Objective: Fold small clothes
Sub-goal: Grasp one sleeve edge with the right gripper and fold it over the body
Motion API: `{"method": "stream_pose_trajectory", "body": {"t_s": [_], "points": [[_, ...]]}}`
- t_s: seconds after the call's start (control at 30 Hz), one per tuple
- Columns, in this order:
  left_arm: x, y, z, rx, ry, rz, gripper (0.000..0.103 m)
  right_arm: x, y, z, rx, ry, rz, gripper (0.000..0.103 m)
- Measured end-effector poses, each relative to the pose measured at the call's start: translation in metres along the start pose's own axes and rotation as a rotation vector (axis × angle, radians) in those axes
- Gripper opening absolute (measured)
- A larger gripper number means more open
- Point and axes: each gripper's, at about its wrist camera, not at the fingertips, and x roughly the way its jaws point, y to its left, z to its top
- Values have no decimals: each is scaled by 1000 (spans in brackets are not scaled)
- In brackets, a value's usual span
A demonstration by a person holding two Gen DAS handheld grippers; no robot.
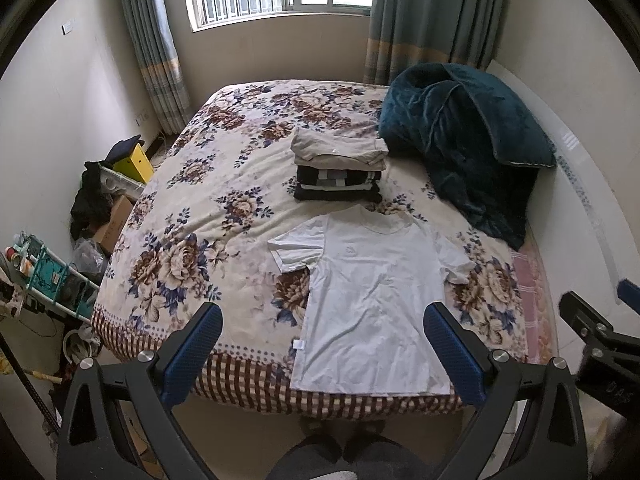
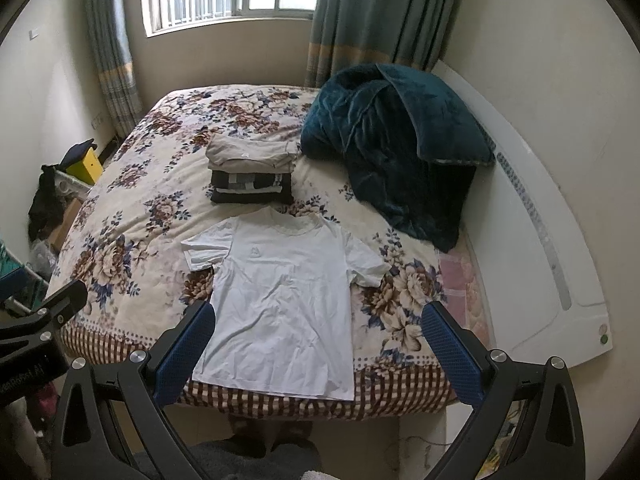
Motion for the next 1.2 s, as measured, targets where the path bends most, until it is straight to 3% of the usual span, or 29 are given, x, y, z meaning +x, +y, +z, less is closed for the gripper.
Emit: {"method": "stream_pose_trajectory", "body": {"t_s": [0.1, 0.3, 0.53, 0.73, 0.83, 0.97, 1.07, 1.17, 1.2], "points": [[30, 1, 3, 13, 7, 14, 103, 44, 1, 2, 42, 39, -26, 103], [128, -17, 17, 43, 47, 69, 103, 159, -27, 5, 170, 116, -95, 103], [267, -62, 23, 58, 172, 158, 103, 343, -98, 4, 319, 270, -142, 103], [383, -80, 13, 4, 318, 193, 103, 513, -170, -23, 488, 400, -145, 103], [439, -82, 0, -18, 388, 209, 103, 602, -209, -55, 682, 480, -97, 103], [498, -82, -16, -53, 463, 212, 103, 687, -248, -114, 1061, 552, 41, 101], [533, -89, -23, -68, 490, 204, 103, 728, -260, -147, 1286, 528, 91, 90], [561, -89, -32, -73, 510, 198, 103, 761, -258, -163, 1442, 444, 175, 69], [568, -90, -32, -75, 512, 196, 103, 770, -255, -167, 1485, 411, 204, 57]]}}
